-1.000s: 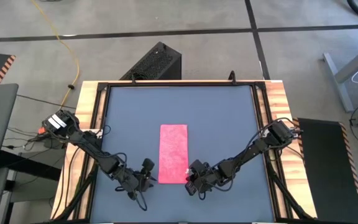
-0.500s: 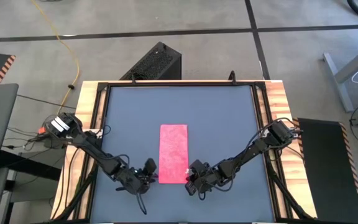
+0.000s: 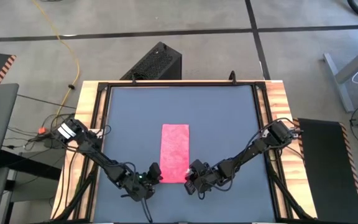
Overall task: Roll towel
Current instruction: Roll the pink towel
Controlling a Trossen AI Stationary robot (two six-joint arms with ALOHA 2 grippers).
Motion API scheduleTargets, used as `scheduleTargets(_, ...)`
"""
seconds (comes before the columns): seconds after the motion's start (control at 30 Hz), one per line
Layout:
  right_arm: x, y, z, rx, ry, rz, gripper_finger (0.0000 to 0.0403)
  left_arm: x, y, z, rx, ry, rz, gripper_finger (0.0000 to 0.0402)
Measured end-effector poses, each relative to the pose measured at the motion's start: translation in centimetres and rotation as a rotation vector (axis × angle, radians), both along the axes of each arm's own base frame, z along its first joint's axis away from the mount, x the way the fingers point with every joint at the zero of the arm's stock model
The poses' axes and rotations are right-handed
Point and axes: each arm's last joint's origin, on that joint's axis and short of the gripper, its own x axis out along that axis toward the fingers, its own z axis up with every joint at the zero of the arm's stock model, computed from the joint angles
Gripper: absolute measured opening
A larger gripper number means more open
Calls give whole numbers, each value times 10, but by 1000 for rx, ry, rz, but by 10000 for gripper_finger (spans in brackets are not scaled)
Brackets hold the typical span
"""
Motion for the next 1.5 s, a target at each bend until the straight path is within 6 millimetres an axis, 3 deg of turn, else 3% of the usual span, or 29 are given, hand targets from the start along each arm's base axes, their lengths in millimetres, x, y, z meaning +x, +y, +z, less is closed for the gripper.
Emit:
scheduleTargets(0.27, 0, 0, 0, 1, 0, 0, 36, 0, 1, -1, -70, -2, 64, 106)
scheduleTargets(0.5, 0, 0, 0, 2, 0, 1, 36, 0, 1, -1, -90, 9, 64, 10)
scheduleTargets(0.97, 1, 1, 2, 10, -25, 8, 41, -4, 3, -1, -144, 61, 170, 0)
scheduleTargets(1.33, 2, -1, 16, 27, -55, 15, 135, -5, 3, -2, -178, 69, 203, 0)
scheduleTargets(1.5, -7, -3, 36, -104, -60, 75, 169, -5, 3, -2, -210, 64, 236, 0)
